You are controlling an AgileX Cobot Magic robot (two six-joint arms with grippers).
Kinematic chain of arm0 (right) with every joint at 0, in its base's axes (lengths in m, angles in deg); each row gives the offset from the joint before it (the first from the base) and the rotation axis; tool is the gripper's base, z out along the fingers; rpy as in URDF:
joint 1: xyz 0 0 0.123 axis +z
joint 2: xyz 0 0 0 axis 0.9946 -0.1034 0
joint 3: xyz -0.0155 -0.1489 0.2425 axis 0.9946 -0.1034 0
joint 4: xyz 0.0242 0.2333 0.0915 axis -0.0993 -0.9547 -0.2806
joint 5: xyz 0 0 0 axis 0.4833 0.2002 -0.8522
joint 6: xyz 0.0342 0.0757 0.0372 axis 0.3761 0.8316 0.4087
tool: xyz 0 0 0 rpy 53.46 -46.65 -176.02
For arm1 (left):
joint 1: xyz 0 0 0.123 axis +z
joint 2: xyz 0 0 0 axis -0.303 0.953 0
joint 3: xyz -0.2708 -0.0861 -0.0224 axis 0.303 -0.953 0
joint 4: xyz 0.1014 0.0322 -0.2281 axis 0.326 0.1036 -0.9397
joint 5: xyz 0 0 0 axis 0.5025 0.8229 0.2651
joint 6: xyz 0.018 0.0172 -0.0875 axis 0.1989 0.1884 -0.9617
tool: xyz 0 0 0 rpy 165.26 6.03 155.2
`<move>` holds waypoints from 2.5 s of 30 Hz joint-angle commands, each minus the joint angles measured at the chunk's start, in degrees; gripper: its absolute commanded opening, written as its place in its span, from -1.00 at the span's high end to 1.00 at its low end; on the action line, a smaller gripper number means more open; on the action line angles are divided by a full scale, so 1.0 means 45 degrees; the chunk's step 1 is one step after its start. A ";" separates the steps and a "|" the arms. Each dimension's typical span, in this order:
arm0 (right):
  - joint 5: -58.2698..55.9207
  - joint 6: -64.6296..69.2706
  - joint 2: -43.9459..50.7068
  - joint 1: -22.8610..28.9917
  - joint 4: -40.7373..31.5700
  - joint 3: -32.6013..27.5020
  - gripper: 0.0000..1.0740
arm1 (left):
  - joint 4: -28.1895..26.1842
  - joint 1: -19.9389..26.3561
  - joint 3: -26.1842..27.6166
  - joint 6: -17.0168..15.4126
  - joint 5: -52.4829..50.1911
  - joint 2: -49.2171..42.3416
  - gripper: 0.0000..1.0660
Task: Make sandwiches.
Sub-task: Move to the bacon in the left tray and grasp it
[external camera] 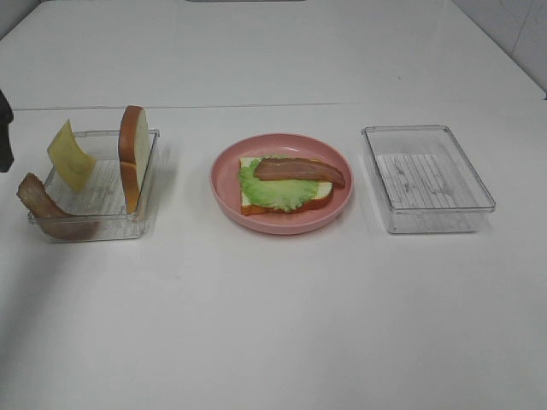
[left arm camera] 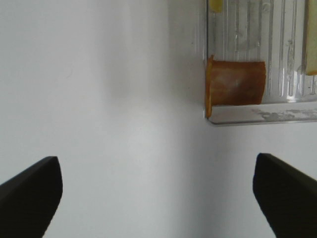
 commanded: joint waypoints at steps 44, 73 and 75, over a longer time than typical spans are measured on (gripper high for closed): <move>0.0115 -0.0115 0.0344 -0.0025 0.0153 -0.0038 -0.79 | -0.0560 -0.0942 0.0293 -0.0662 -0.2394 0.2597 -0.07; 0.0115 -0.0115 0.0344 -0.0025 0.0153 -0.0038 -0.79 | -0.1006 -0.0942 0.0293 -0.0586 -0.1681 0.2597 1.00; 0.0115 -0.0115 0.0344 -0.0025 0.0153 -0.0038 -0.79 | -0.1006 -0.0942 0.0293 -0.0598 -0.1681 0.2597 1.00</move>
